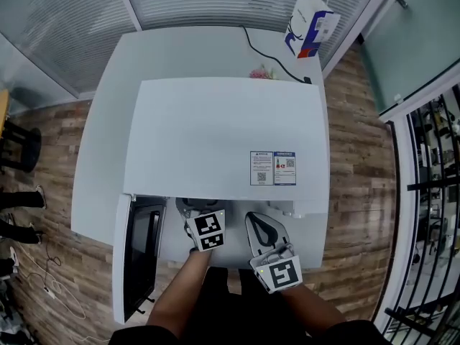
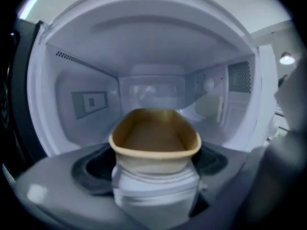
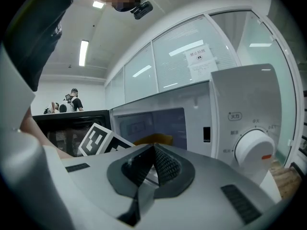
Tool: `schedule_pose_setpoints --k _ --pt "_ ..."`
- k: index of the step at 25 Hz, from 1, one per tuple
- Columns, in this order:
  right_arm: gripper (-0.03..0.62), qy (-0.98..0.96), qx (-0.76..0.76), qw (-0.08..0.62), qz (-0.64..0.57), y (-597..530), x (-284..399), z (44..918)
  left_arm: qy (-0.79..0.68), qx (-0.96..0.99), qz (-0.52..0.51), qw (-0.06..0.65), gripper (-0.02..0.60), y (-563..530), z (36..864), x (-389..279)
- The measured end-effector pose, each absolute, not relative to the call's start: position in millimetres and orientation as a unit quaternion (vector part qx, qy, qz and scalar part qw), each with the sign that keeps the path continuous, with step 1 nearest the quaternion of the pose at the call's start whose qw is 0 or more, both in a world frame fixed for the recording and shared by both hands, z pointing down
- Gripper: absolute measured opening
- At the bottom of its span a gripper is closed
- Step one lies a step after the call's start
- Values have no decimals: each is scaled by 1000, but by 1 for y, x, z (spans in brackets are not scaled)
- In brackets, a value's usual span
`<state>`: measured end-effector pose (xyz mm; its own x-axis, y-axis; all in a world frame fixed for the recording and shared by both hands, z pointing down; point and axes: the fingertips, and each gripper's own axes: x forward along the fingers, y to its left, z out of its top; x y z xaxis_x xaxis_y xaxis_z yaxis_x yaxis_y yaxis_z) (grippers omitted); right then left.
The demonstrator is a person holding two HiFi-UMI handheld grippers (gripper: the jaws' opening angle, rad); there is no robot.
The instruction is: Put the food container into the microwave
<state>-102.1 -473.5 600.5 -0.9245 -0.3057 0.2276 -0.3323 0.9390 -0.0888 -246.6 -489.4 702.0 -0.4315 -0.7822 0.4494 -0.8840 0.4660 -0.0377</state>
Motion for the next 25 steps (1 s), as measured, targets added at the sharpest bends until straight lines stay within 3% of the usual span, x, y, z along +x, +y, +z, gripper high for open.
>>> schedule_pose_setpoints --k 6,15,21,23,25 --pt "-2 -979 163 103 58 -472 -101 595 -832 497 140 205 514 -486 705 -245" --pt "-2 -977 197 77 32 -485 -92 566 -818 526 142 185 503 -441 672 -211" --pt "-2 -979 200 46 13 -470 -92 535 -816 542 129 152 400 -398 628 -187" --pt "-2 -979 201 33 6 -464 -92 522 -822 541 124 129 316 -387 608 -184" --pt "-2 -980 200 25 -5 -457 -93 510 -830 533 123 105 169 -375 590 -184"
